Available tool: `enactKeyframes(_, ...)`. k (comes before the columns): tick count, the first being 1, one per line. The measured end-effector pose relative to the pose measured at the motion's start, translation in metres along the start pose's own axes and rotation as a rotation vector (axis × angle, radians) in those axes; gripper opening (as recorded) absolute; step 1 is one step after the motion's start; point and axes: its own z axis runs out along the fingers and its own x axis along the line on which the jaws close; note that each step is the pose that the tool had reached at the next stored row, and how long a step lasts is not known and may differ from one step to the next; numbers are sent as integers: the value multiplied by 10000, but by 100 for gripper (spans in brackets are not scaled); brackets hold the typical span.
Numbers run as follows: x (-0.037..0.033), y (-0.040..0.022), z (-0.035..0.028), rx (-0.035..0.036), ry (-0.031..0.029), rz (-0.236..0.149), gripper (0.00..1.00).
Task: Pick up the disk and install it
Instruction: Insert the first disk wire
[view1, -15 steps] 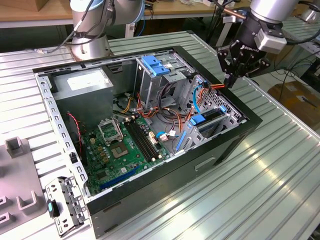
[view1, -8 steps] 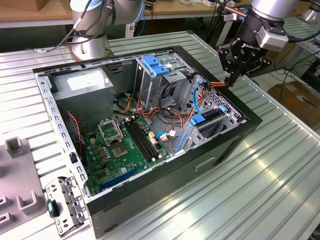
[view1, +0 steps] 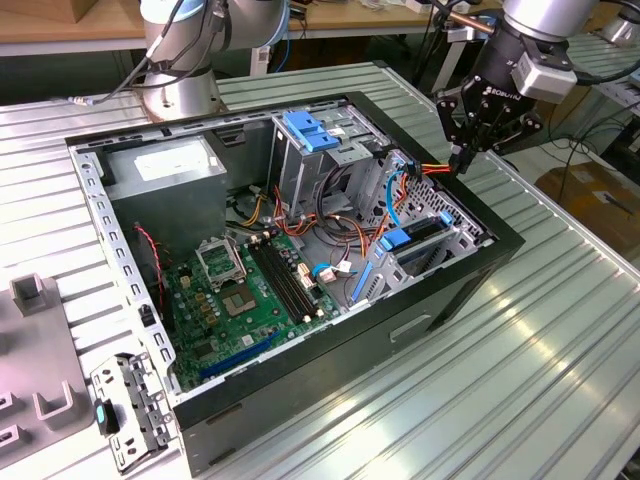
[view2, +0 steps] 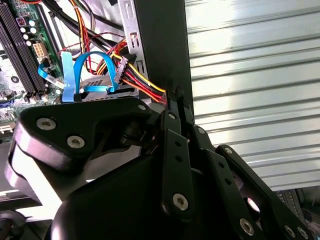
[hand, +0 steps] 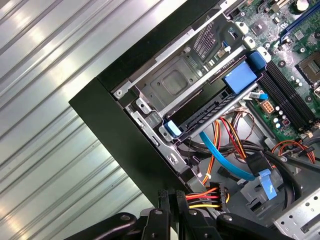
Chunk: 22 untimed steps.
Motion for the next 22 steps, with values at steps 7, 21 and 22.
enactKeyframes(7,-46,39,-2,-2,2,76,16)
enactKeyframes(21,-119,98,-5,-24,15,747,16)
enactKeyframes(22,-127,105,-5,-25,16,785,16)
